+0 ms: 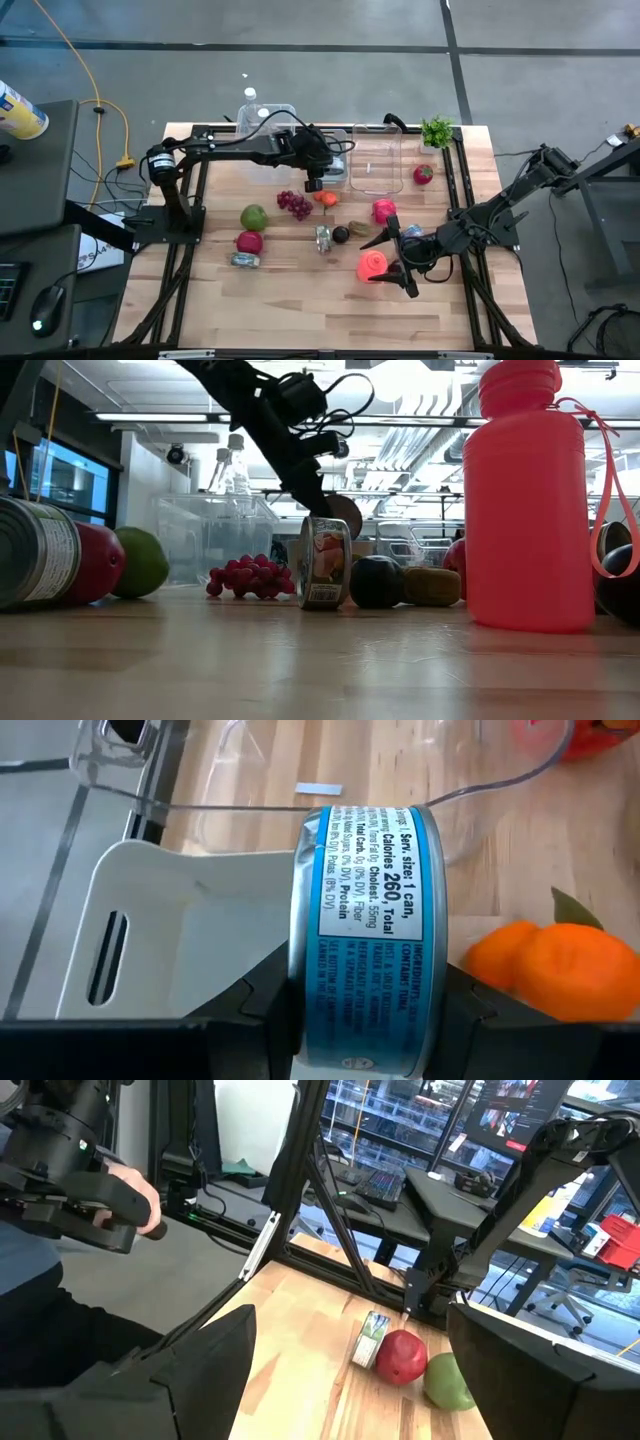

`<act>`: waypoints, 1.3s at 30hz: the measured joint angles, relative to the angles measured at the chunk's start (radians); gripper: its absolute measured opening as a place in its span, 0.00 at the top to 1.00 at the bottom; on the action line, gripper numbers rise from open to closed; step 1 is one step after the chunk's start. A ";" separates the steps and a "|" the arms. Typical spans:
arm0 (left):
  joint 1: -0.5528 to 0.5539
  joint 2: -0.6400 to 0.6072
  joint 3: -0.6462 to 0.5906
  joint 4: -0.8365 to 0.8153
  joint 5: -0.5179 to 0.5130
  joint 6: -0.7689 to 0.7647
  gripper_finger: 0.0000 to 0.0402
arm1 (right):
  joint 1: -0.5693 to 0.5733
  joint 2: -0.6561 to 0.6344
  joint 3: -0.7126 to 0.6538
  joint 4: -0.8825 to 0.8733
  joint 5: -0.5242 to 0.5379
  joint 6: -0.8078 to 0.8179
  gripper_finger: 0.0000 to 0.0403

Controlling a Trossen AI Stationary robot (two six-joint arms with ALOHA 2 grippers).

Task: Pick & Place Food Item
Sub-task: Put the blue yellow tuna can into the grey bin, then put the grapes into the transparent bin

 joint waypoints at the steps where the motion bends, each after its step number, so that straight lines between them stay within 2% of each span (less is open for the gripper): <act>1: 0.000 0.000 0.000 0.000 -0.003 -0.004 0.65 | 0.000 0.000 0.000 0.000 0.000 0.000 0.21; 8: 0.000 0.000 0.000 -0.004 -0.005 0.001 0.60 | 0.000 0.000 0.000 0.000 0.000 0.000 0.21; 24: -0.001 -0.004 0.000 -0.006 -0.010 0.009 0.59 | 0.000 0.000 0.000 -0.001 0.000 0.000 0.21; 27: -0.011 -0.016 0.000 0.002 -0.054 0.025 0.59 | 0.000 0.000 0.000 -0.001 0.000 0.000 0.21; 32: -0.079 -0.076 0.000 -0.010 -0.184 0.114 0.59 | 0.000 0.000 -0.001 -0.007 0.000 0.000 0.21; 36: -0.182 -0.167 0.001 -0.113 -0.193 0.162 0.59 | 0.000 0.000 -0.001 -0.014 0.003 0.000 0.21; 39: -0.262 -0.231 0.001 -0.228 -0.193 0.109 0.59 | 0.000 0.000 -0.001 -0.015 0.003 0.000 0.21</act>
